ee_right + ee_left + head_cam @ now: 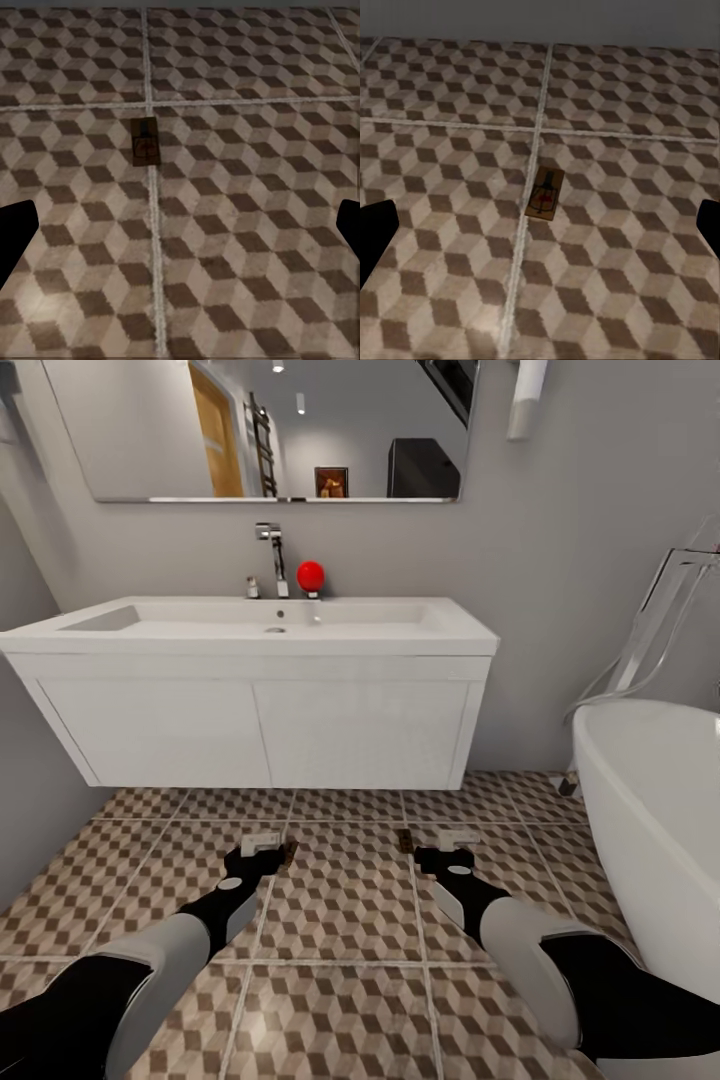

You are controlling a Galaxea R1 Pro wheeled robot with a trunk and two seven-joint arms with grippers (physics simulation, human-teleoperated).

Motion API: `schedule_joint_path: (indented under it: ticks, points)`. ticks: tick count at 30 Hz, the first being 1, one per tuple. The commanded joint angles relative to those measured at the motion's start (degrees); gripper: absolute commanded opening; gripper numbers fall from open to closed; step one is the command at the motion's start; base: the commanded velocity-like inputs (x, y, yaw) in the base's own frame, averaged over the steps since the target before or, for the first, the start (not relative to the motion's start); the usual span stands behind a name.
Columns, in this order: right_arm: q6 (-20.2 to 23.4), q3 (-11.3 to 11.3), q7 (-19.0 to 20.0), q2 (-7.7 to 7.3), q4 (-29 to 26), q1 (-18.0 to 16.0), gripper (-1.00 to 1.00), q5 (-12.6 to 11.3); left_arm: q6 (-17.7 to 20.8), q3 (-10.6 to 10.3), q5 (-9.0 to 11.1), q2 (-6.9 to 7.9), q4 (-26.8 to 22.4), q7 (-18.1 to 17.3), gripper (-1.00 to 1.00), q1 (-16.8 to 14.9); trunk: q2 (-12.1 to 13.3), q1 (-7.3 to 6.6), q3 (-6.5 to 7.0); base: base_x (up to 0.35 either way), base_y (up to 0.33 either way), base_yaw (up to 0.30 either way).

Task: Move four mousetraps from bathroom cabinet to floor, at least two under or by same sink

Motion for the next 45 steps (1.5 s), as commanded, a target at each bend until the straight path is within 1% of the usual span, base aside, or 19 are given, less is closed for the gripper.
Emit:
schedule_joint_path:
  ticks: [1, 5, 7, 11, 18, 33, 38, 45]
  points:
    - [-0.21, 0.30, -0.18, 0.00, 0.44, -0.04, 1.00, -0.27, -0.39, -0.52, 0.56, 0.05, 0.76, 0.21, 1.00, -0.04, 0.00, -0.04, 0.18, 0.000, 0.000, 0.000]
    - [-0.18, 0.33, -0.13, -0.04, 1.14, -0.04, 1.00, -0.23, -1.47, -0.50, 0.66, 0.36, 2.21, 0.26, 1.00, -0.02, 0.05, -0.14, 1.07, 0.000, 0.000, 0.000]
    - [-0.03, 0.35, -0.11, -0.04, 1.40, -0.04, 1.00, -0.19, -2.69, -0.49, 0.71, 0.77, 2.75, 0.29, 1.00, 0.12, 0.08, -0.19, 1.51, 0.000, 0.000, 0.000]
    - [0.21, 0.37, -0.05, 0.03, 1.68, -0.07, 1.00, -0.13, -5.78, -0.45, 0.81, 2.06, 3.32, 0.30, 1.00, 0.45, 0.13, -0.29, 2.40, 0.000, 0.000, 0.000]
    - [0.35, 0.44, -0.05, 0.16, 1.82, -0.19, 1.00, -0.01, -8.46, -0.38, 1.11, 3.00, 3.61, 0.28, 1.00, 0.57, 0.22, -0.47, 3.95, 0.000, 0.000, 0.000]
    - [0.99, 0.48, 0.02, -0.06, 1.87, -0.32, 1.00, 0.05, -9.16, -0.20, 1.56, 3.45, 3.78, 0.12, 1.00, 0.65, 0.43, -0.86, 7.27, 0.000, 0.000, 0.000]
    - [0.98, 0.48, 0.03, -0.03, 1.87, -0.36, 1.00, 0.06, -9.10, -0.18, 1.99, 3.43, 3.79, 0.09, 1.00, 0.66, 0.49, -0.99, 8.38, 0.000, 0.000, 0.000]
    - [1.04, 0.48, 0.13, -0.02, 1.87, -0.39, 1.00, 0.06, -8.49, -0.17, 3.14, 3.42, 3.80, 0.08, 1.00, 0.66, 0.59, -1.17, 9.93, 0.000, 0.000, 0.000]
